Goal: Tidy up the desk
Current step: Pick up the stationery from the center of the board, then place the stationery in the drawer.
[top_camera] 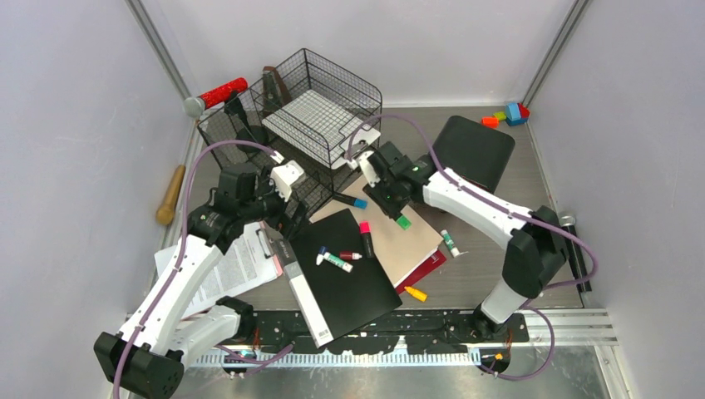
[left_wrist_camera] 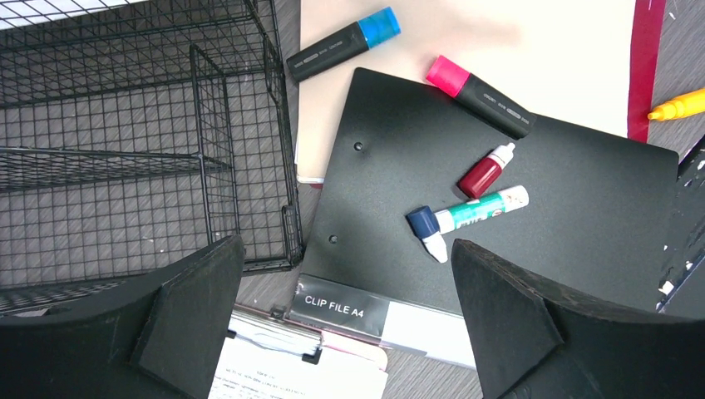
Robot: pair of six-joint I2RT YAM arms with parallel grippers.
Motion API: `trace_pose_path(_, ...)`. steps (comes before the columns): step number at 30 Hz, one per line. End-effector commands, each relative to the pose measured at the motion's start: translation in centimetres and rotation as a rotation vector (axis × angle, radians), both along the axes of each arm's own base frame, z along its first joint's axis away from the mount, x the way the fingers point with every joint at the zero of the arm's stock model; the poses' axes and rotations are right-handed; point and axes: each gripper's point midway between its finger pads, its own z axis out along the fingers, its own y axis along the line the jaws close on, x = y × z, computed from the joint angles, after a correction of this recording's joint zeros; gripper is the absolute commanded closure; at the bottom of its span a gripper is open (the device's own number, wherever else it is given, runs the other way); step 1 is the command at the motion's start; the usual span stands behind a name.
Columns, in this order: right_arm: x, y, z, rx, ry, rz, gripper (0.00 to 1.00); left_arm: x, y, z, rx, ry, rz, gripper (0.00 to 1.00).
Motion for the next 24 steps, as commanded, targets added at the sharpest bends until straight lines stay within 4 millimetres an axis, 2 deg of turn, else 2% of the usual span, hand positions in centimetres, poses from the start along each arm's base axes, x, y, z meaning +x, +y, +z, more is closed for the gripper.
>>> trace_pose_path(1,1.5,-1.6,8.2,0.092,-0.131,-0.022,0.99,0.5,-0.3,1.9,-0.03,-0.056,-0.004,0.01)
trace_pose_path(6,2.5,-4.8,12.7,0.085,-0.204,-0.038,1.0,0.8,-0.1,2.3,-0.026,-0.069,0.013,0.01)
trace_pose_path(10,2.9,-7.6,14.3,0.049,-0.231,-0.052,1.0,1.0,-0.2,2.4,-0.027,-0.067,0.014,0.01)
trace_pose_path(16,3.6,-12.1,13.4,-0.052,-0.197,-0.041,0.99,1.1,-0.3,2.4,-0.03,-0.064,0.01,0.01)
trace_pose_path(20,3.8,-13.5,11.9,-0.116,-0.175,0.011,0.99,1.2,-0.3,2.3,-0.027,-0.065,0.01,0.01)
trace_pose_path(24,4.5,-14.8,10.9,-0.159,-0.177,0.021,0.88,1.2,-0.3,2.3,-0.025,-0.066,0.008,0.01)
